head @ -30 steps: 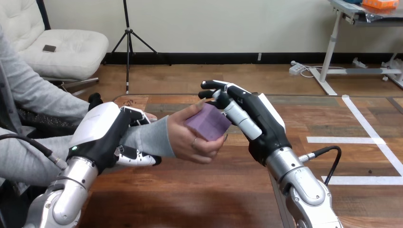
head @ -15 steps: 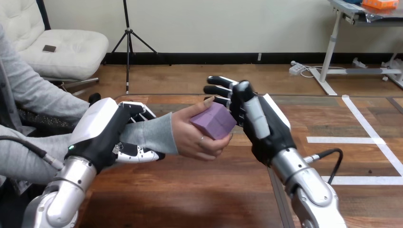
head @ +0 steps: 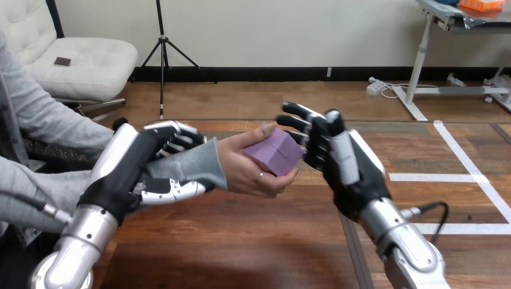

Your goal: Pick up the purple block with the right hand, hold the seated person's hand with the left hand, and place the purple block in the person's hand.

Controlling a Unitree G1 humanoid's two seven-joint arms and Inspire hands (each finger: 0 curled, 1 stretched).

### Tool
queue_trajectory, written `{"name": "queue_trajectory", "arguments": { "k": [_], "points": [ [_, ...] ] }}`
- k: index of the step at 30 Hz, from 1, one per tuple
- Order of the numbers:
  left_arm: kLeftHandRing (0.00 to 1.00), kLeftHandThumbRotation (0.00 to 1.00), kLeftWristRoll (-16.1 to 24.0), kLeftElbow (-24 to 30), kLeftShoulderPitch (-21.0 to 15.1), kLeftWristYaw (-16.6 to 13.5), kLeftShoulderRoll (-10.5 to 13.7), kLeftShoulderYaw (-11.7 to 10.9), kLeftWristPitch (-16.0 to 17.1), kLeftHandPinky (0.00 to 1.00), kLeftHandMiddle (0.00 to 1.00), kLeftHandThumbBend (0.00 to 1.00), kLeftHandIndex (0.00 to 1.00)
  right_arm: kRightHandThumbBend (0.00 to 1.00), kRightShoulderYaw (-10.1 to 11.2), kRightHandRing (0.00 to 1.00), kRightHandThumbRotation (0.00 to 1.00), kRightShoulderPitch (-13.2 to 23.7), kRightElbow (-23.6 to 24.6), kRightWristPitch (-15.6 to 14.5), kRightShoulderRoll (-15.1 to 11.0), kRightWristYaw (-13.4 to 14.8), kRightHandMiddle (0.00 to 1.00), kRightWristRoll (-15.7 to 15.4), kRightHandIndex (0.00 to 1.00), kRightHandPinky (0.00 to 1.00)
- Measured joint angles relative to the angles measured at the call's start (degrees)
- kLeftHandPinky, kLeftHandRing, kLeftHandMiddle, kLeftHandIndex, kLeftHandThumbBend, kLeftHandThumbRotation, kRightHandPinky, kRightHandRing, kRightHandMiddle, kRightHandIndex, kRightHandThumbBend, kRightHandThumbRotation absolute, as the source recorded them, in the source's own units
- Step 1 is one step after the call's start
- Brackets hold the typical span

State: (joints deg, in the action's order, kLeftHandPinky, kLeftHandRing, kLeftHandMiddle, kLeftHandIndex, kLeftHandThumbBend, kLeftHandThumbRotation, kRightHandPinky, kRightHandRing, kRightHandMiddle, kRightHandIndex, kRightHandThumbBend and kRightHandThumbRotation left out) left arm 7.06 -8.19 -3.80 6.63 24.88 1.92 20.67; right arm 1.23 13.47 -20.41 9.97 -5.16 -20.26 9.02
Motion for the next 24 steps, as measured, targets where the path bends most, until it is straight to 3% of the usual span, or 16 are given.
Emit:
{"name": "queue_trajectory", "arguments": {
  "k": [11, 18, 24],
  "points": [
    [0.67, 0.56, -8.82, -2.81, 0.58, 2.67, -4.75, -1.98, 6.79, 0.52, 0.71, 0.66, 0.67, 1.0, 1.65, 0.91, 1.0, -2.37, 0.28, 0.63, -0.11, -1.43, 0.89, 1.83, 0.88, 0.89],
    [0.71, 0.77, -10.42, -3.31, 2.04, 3.14, -6.94, -2.78, 8.07, 0.55, 0.74, 0.78, 0.69, 1.0, 2.38, 0.92, 1.0, -3.94, 0.71, 1.6, -0.2, -2.51, 0.9, 3.09, 0.89, 0.91],
    [0.72, 0.87, -11.19, -3.31, 4.0, 3.53, -8.27, -3.04, 9.02, 0.58, 0.75, 0.81, 0.7, 1.0, 2.94, 0.92, 1.0, -5.79, 2.75, 1.6, -0.26, -3.46, 0.91, 4.34, 0.89, 0.92]
  ]
}}
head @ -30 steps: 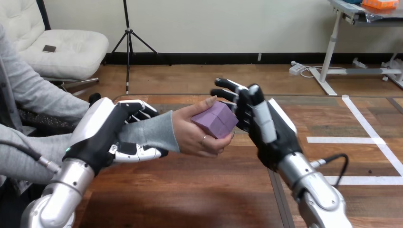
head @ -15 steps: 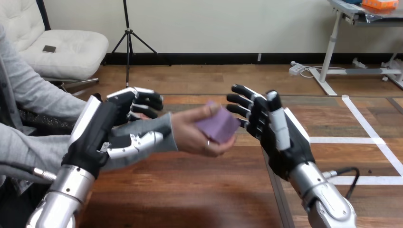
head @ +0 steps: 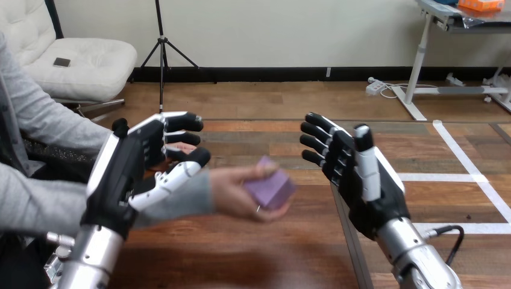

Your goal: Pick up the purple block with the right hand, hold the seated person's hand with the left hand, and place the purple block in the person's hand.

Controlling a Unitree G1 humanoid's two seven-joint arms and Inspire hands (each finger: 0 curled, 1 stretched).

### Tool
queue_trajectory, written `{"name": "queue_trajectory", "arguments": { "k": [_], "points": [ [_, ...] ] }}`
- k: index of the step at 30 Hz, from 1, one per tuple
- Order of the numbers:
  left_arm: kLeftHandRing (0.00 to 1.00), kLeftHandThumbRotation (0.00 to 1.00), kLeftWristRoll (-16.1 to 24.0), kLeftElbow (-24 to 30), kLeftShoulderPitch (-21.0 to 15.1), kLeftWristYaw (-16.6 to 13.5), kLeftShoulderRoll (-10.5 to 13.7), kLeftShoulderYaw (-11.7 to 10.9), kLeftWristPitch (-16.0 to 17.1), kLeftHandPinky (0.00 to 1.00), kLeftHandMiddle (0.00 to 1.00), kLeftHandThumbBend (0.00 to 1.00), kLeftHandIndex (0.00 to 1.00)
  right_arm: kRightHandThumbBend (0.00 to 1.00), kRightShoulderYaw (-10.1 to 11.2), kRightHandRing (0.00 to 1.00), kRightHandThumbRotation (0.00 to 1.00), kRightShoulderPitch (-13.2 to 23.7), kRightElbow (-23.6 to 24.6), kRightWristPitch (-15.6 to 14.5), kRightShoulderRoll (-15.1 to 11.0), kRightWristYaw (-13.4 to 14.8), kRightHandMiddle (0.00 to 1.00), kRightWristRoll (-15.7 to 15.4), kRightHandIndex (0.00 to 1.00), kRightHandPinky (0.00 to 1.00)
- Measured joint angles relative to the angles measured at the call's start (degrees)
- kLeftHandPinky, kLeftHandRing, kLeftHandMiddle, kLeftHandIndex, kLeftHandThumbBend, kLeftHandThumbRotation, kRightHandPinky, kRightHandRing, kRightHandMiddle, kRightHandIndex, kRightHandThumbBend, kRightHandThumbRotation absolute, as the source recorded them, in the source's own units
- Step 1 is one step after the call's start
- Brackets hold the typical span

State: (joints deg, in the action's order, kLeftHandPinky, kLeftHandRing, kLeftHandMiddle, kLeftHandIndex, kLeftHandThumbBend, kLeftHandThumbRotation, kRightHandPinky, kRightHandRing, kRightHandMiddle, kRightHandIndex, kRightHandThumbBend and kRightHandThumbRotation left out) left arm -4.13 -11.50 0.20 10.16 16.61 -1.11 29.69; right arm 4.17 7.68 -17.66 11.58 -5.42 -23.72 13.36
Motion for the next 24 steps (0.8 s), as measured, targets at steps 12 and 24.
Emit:
{"name": "queue_trajectory", "arguments": {
  "k": [12, 24],
  "points": [
    [0.76, 0.95, -4.09, 0.02, 3.93, 2.53, -2.4, 0.0, 0.16, 0.63, 0.74, 0.76, 0.7, 1.0, 0.96, 0.92, 1.0, -4.08, 5.02, 0.02, -0.02, -0.55, 0.92, 1.25, 0.9, 0.93],
    [0.77, 0.99, -4.53, 0.01, 6.96, 3.0, -4.79, -0.12, 1.03, 0.67, 0.75, 0.67, 0.7, 1.0, 1.11, 0.91, 1.0, -7.97, 7.64, 0.76, 0.1, -0.56, 0.92, 1.4, 0.91, 0.9]
  ]
}}
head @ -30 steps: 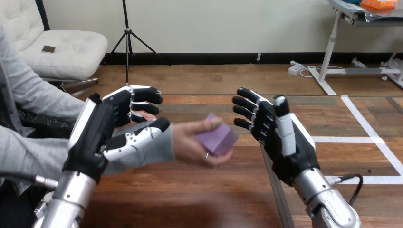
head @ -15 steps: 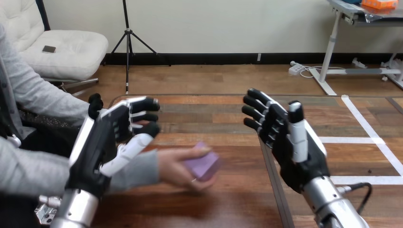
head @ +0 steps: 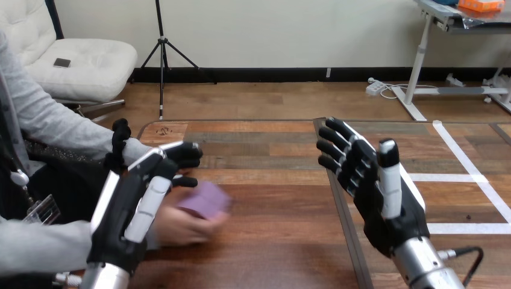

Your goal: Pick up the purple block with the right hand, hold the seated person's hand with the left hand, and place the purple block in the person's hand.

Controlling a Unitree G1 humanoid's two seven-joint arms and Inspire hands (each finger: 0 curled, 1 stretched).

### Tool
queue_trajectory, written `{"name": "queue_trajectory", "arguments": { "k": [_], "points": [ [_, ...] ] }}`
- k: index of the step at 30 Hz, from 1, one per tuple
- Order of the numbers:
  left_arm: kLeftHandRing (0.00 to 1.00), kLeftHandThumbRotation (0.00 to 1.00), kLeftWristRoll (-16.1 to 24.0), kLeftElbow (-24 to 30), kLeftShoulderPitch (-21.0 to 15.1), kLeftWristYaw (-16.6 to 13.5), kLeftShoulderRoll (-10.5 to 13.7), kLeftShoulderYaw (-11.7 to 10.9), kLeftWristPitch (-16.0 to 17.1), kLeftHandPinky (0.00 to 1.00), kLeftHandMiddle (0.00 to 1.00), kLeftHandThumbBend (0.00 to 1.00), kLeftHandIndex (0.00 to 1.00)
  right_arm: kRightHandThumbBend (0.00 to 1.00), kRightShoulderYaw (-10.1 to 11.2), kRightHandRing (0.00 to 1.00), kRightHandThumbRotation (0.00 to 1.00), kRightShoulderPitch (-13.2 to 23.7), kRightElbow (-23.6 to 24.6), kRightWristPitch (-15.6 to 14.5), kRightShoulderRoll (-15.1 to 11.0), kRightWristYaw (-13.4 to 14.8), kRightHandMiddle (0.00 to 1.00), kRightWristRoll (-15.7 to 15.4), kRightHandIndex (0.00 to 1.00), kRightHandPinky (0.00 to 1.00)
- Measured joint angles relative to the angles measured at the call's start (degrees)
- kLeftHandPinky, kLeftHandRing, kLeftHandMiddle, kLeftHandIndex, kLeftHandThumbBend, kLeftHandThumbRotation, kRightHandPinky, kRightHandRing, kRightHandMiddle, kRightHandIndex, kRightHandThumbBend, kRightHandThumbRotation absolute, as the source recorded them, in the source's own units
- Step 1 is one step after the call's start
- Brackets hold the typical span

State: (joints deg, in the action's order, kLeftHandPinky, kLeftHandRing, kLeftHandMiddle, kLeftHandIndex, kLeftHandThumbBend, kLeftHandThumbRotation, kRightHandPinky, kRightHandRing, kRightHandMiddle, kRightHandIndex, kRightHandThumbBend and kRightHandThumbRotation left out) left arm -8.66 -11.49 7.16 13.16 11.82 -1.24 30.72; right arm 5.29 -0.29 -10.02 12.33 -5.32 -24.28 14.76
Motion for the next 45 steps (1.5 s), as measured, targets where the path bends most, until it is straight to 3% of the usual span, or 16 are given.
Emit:
{"name": "queue_trajectory", "arguments": {
  "k": [8, 31, 45],
  "points": [
    [0.79, 0.98, -0.01, 0.17, 1.41, 0.15, -1.06, -0.22, 0.15, 0.71, 0.75, 0.66, 0.7, 1.0, 0.01, 0.9, 1.0, -2.23, 1.03, 0.56, 0.48, 0.02, 0.91, 1.05, 0.9, 0.88],
    [0.74, 0.91, -0.25, 4.64, 8.06, 0.18, -3.45, -0.2, 0.08, 0.69, 0.73, 0.62, 0.68, 0.99, 0.17, 0.9, 1.0, -6.83, 1.22, 2.34, 0.97, -0.3, 0.9, 4.29, 0.89, 0.92],
    [0.72, 0.89, -2.11, 5.12, 8.47, 0.4, -4.07, -0.29, 0.08, 0.64, 0.72, 0.6, 0.67, 0.99, 0.34, 0.92, 1.0, -7.57, 0.71, 2.88, 1.04, -0.73, 0.91, 4.99, 0.89, 0.97]
  ]
}}
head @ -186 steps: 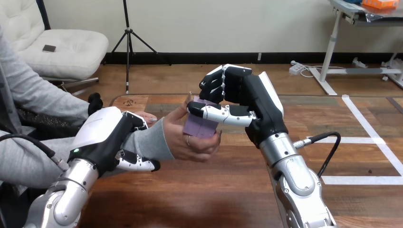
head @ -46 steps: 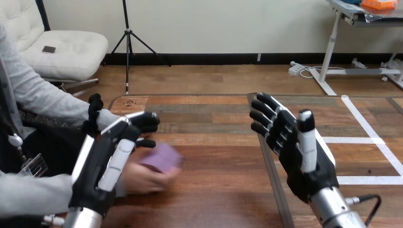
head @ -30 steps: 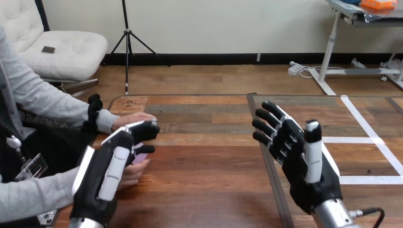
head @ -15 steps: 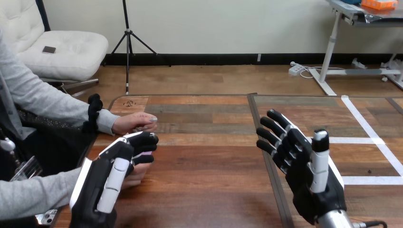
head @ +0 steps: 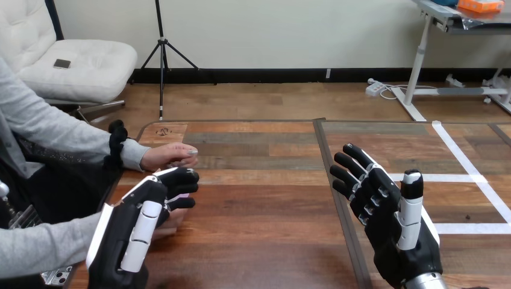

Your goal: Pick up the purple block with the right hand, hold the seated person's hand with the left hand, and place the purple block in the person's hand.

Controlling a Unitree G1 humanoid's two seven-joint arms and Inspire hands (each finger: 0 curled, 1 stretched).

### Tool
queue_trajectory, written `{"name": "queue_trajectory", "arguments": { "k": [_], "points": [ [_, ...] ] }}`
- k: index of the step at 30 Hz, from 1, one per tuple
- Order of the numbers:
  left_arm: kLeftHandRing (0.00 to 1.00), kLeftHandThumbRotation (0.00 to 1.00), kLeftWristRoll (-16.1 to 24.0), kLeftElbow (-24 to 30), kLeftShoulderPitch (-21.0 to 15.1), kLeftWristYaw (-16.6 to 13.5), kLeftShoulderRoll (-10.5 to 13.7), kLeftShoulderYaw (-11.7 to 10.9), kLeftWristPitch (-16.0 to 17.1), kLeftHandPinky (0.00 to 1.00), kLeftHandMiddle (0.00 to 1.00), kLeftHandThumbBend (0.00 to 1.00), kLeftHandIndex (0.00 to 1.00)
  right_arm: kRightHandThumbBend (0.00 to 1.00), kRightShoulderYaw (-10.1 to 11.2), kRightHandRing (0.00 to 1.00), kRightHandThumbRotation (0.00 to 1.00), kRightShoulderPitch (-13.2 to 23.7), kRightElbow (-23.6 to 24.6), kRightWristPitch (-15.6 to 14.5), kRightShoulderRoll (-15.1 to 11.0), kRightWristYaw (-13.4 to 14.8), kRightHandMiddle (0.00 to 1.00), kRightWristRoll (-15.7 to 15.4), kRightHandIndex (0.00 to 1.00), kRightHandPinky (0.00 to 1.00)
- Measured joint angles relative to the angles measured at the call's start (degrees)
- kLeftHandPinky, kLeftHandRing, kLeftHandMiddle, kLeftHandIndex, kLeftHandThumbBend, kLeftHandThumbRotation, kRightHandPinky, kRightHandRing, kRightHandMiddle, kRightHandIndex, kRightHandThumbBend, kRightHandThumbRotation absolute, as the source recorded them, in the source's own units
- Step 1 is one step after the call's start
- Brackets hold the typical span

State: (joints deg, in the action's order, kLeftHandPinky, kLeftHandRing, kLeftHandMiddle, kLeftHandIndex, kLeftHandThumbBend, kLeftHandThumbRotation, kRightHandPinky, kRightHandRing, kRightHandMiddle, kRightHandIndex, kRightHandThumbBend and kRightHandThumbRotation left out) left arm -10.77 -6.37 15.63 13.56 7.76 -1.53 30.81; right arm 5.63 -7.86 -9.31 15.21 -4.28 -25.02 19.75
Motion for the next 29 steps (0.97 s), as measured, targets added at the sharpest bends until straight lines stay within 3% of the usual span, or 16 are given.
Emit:
{"name": "queue_trajectory", "arguments": {
  "k": [19, 29],
  "points": [
    [0.73, 0.87, 0.24, 0.0, -0.06, -0.34, 0.02, -0.32, 0.0, 0.62, 0.71, 0.61, 0.67, 0.95, -0.08, 0.91, 1.0, -0.01, -0.13, 0.0, 0.65, -0.19, 0.9, 0.27, 0.89, 0.96],
    [0.74, 0.87, 0.15, 0.0, -0.25, 0.07, 0.31, -0.69, 0.01, 0.65, 0.74, 0.55, 0.72, 0.95, -0.14, 0.91, 1.0, -0.01, -0.13, 0.0, 0.77, 0.15, 0.9, 0.25, 0.89, 0.95]
  ]
}}
